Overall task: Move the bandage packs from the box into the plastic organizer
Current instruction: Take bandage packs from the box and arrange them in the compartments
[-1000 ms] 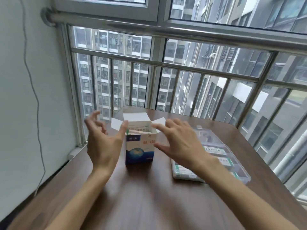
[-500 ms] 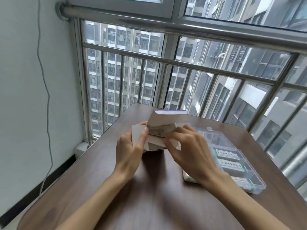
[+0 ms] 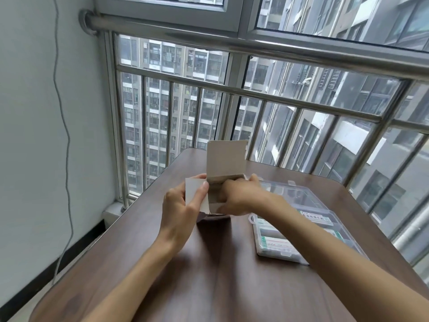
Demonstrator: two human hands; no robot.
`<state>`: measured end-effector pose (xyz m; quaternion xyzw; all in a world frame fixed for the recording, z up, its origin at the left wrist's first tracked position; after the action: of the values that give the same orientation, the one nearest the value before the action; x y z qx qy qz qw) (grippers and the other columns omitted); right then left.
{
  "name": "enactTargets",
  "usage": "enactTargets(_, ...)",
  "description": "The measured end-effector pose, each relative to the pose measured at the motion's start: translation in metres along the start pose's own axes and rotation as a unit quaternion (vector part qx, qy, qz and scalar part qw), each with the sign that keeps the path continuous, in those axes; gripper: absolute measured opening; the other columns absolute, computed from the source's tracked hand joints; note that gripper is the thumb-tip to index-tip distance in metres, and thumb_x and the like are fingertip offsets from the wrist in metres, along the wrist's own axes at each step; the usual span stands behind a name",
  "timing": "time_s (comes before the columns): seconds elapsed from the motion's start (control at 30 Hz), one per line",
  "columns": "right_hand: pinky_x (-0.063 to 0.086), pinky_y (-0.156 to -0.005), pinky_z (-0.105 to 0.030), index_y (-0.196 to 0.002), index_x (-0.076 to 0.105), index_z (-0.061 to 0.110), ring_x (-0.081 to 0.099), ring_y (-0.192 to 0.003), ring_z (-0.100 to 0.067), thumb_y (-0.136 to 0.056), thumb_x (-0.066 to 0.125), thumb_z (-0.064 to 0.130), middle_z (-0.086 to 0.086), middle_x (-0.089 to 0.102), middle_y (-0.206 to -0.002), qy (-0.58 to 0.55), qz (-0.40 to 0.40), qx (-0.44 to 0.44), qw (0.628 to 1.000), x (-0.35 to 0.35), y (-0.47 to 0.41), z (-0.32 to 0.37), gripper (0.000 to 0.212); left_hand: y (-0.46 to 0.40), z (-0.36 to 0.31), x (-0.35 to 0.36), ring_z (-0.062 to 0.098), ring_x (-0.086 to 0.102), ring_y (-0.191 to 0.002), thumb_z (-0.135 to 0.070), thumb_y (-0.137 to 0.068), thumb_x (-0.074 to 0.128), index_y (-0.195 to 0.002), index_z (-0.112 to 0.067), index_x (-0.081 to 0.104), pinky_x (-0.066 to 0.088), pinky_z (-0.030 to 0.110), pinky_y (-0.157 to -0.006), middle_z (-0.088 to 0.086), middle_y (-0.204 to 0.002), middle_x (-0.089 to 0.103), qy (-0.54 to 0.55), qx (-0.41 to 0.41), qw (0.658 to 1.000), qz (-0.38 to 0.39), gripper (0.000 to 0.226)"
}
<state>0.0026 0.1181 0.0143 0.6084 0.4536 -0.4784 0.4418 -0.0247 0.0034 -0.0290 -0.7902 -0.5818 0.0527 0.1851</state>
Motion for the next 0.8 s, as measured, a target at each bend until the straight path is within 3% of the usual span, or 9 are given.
enactTargets(0.1,0.021,-0.079,-0.035,-0.055,0.042,0.020,0.043,-0.078,-0.019,-0.088,0.057,0.033,0.006,0.041,-0.059,-0.055,-0.005,-0.021,0.998,-0.003,0.006,-0.004,0.039,-0.004,0.001,-0.003,0.003,0.053,-0.054,-0.016,-0.092,0.060,-0.097,-0.020,0.071,0.041,0.015,-0.044,-0.002,-0.066,0.064,0.008,-0.002,1.000,-0.012,0.013)
enactTargets(0.23,0.028,-0.063,-0.030,-0.057,0.047,0.017,0.038,-0.056,-0.009,-0.093,0.053,0.029,0.002,0.044,-0.059,-0.190,-0.020,-0.088,0.978,-0.009,0.015,-0.005,0.039,-0.010,0.001,-0.009,0.002,0.050,-0.049,-0.013,-0.092,0.060,-0.100,-0.011,0.071,0.038,0.015,-0.043,-0.004,-0.059,0.061,0.053,-0.027,0.997,-0.040,0.014)
enactTargets(0.33,0.038,-0.057,-0.028,-0.068,0.058,0.021,0.051,-0.061,-0.014,-0.095,0.053,0.022,-0.005,0.061,-0.074,-0.297,-0.079,-0.095,0.947,-0.015,0.017,-0.006,0.027,-0.011,0.002,-0.011,-0.001,0.053,-0.046,-0.012,-0.092,0.059,-0.099,-0.011,0.071,0.038,0.012,-0.042,-0.009,-0.054,0.061,0.091,-0.069,0.993,-0.038,0.014)
enactTargets(0.47,0.051,-0.070,-0.034,-0.100,0.069,0.004,0.065,-0.084,-0.025,-0.096,0.051,0.019,-0.011,0.071,-0.094,-0.392,-0.140,-0.073,0.906,-0.023,0.020,-0.015,0.023,-0.015,0.007,-0.013,-0.002,0.054,-0.052,-0.021,-0.093,0.058,-0.100,-0.018,0.071,0.040,0.012,-0.046,-0.008,-0.065,0.066,0.089,-0.113,0.989,-0.032,0.016)
enactTargets(0.57,0.048,-0.069,-0.018,-0.112,0.065,0.010,0.064,-0.076,-0.002,-0.095,0.051,0.021,0.000,0.071,-0.088,-0.522,-0.125,-0.049,0.842,-0.023,0.023,-0.021,0.024,-0.017,0.010,-0.016,0.000,0.052,-0.051,-0.030,-0.093,0.057,-0.090,-0.018,0.070,0.040,0.011,-0.046,-0.012,-0.058,0.064,0.065,-0.121,0.990,-0.027,0.018)
enactTargets(0.63,0.048,-0.078,-0.025,-0.108,0.066,0.015,0.064,-0.074,-0.002,-0.093,0.053,0.023,0.004,0.072,-0.082,-0.607,-0.099,-0.043,0.788,-0.020,0.026,-0.027,0.021,-0.018,0.009,-0.019,0.002,0.048,-0.052,-0.038,-0.093,0.056,-0.089,-0.018,0.066,0.039,0.013,-0.049,-0.016,-0.053,0.060,0.024,-0.115,0.993,-0.033,0.023)
enactTargets(0.67,0.047,-0.082,-0.030,-0.104,0.066,0.018,0.064,-0.073,-0.003,-0.091,0.054,0.024,0.005,0.072,-0.080,-0.643,-0.081,-0.045,0.761,-0.017,0.030,-0.030,0.019,-0.018,0.007,-0.021,0.002,0.048,-0.054,-0.044,-0.091,0.056,-0.098,-0.018,0.064,0.041,0.017,-0.054,-0.017,-0.054,0.059,-0.012,-0.103,0.994,-0.047,0.028)
enactTargets(0.73,0.045,-0.083,-0.029,-0.102,0.065,0.018,0.063,-0.071,-0.004,-0.087,0.055,0.027,0.006,0.070,-0.075,-0.693,-0.041,-0.054,0.717,-0.010,0.038,-0.034,0.021,-0.017,0.002,-0.030,0.002,0.048,-0.061,-0.060,-0.085,0.056,-0.122,-0.020,0.050,0.041,0.026,-0.063,-0.012,-0.065,0.054,-0.121,-0.050,0.985,-0.117,0.055)
enactTargets(0.8,0.046,-0.081,-0.026,-0.110,0.063,0.014,0.060,-0.072,-0.005,-0.084,0.057,0.028,0.006,0.068,-0.075,-0.725,-0.015,-0.062,0.686,0.002,0.047,-0.040,0.030,-0.009,-0.021,-0.034,0.006,0.045,-0.057,-0.068,-0.080,0.050,-0.120,-0.025,0.044,0.040,0.026,-0.057,-0.005,-0.068,0.045,-0.170,0.065,0.967,-0.180,0.059)
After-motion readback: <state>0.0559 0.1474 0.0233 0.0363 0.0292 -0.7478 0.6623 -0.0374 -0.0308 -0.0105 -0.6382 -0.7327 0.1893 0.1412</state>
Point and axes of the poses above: each hand's wrist, its own y-axis away from the middle knuckle, its own x-axis out of the palm, z = x × y, the point moved 5 cm from there along -y, towards the middle knuckle
